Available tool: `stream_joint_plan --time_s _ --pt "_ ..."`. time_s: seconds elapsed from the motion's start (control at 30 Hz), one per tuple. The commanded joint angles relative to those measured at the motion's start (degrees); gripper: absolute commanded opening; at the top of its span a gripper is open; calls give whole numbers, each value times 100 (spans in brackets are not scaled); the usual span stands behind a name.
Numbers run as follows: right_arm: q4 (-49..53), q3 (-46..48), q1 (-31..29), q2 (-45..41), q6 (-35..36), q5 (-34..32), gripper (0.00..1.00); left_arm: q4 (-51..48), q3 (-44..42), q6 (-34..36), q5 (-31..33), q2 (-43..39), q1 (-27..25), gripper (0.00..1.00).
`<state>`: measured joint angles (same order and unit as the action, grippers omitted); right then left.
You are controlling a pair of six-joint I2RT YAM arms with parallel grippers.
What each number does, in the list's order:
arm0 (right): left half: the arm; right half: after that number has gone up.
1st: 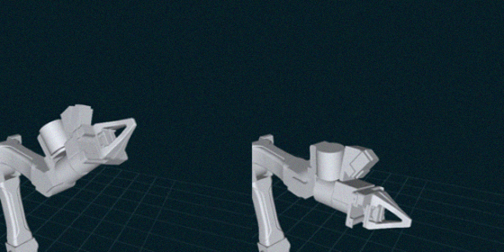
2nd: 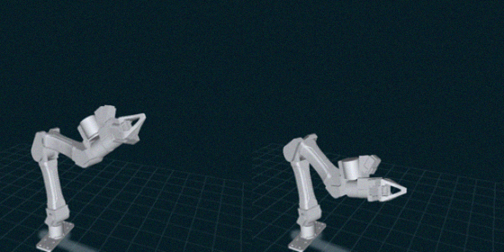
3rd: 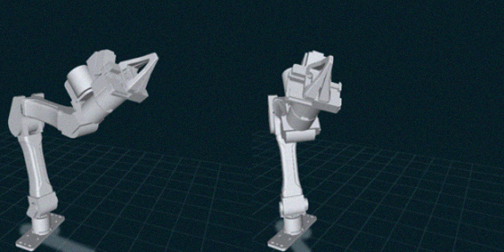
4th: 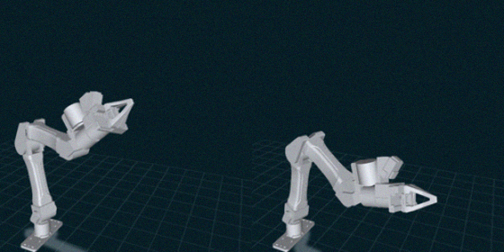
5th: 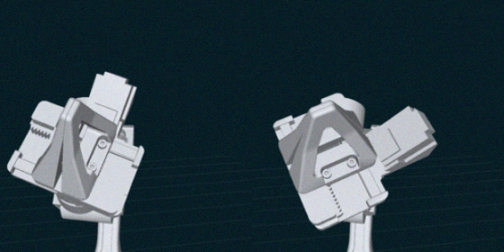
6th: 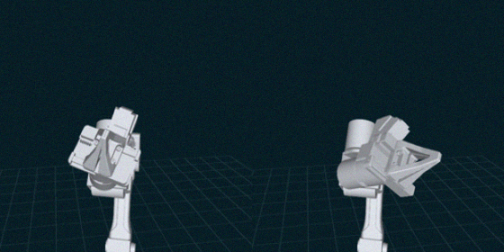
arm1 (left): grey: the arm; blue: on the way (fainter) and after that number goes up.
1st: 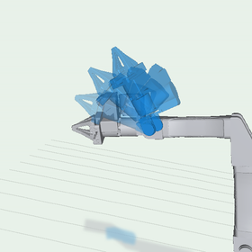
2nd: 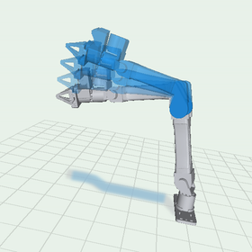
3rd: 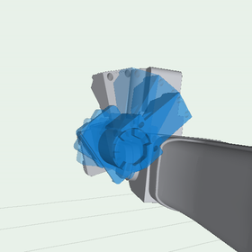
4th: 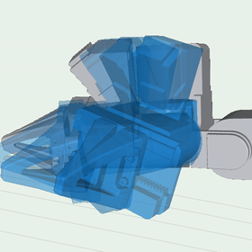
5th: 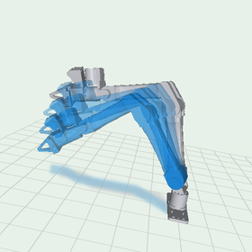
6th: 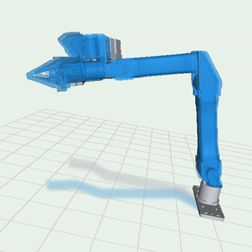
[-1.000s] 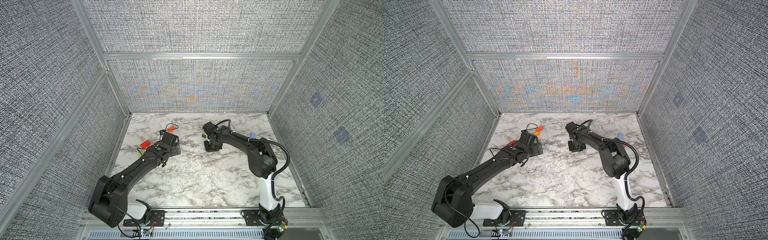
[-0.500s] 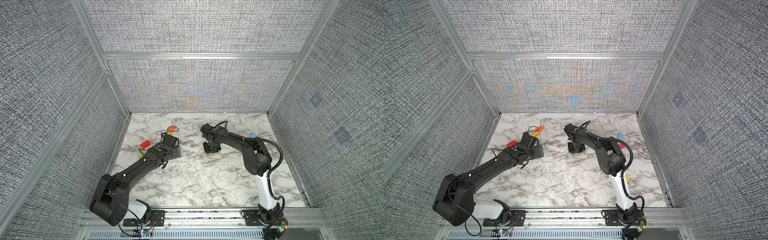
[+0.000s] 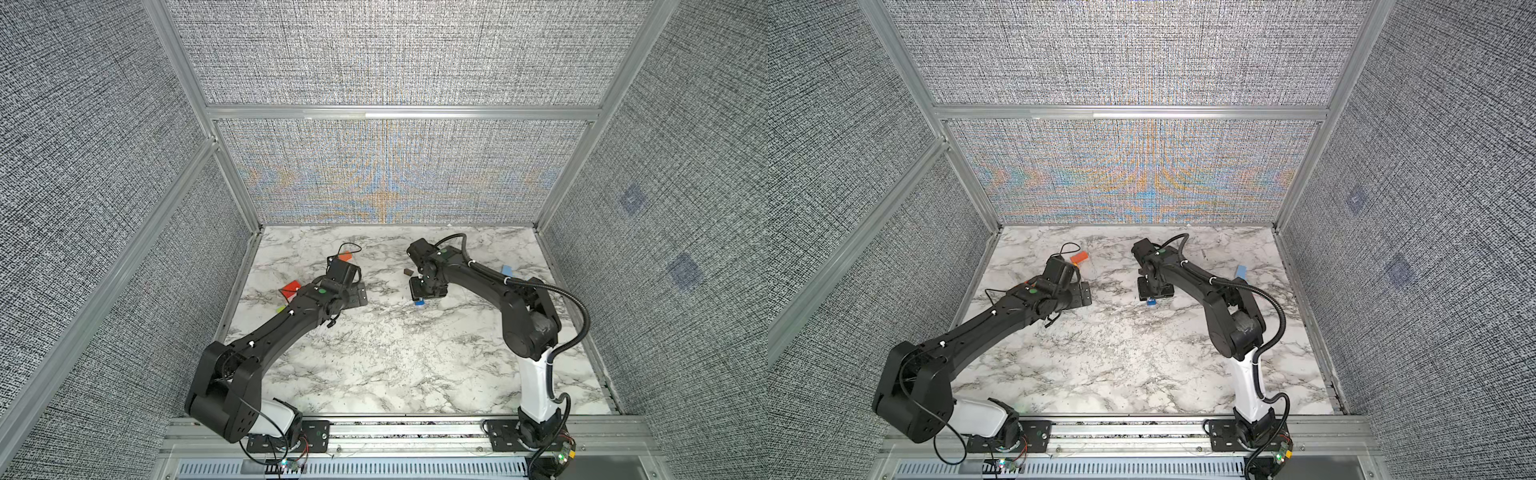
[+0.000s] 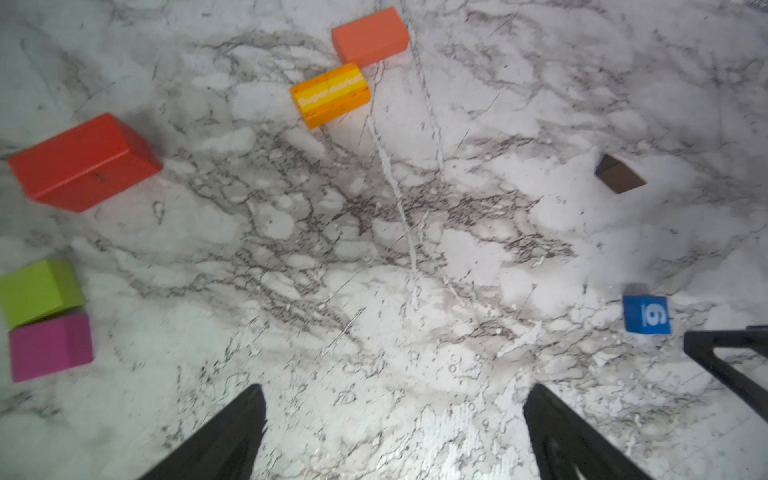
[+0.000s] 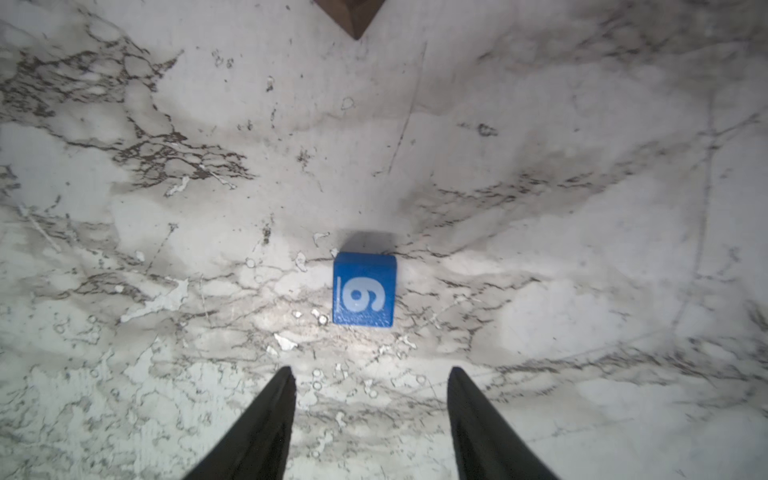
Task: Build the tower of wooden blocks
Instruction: 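Open the right gripper and move it over the pink cube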
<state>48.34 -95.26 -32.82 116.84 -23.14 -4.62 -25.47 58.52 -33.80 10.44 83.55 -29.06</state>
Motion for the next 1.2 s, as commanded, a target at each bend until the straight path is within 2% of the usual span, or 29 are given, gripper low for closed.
stream_joint_plan --time_s 0.0,0.27,0.43,0.57,0.83,0.9,1.17 --pt "118 249 262 -338 33 -136 61 -99 397 189 -266 309 4 99" --pt "-544 1590 1641 -1495 -32 -65 61 114 1396 276 -628 1319 -157 99" --pt "-752 2045 2511 -1685 -176 -47 61 57 2172 338 -613 2073 -352 99" --pt "-931 2331 3057 -1693 -303 -283 62 142 2549 374 -607 2542 -473 99" --pt "-1358 2490 3885 -1466 -530 141 67 450 2446 470 -664 2663 -514 99" --pt "-1376 2347 3972 -1263 -584 249 68 527 2313 506 -607 2600 -514 99" --pt "-1323 1919 4051 -806 -714 -54 69 727 1847 541 -543 2377 -517 99"
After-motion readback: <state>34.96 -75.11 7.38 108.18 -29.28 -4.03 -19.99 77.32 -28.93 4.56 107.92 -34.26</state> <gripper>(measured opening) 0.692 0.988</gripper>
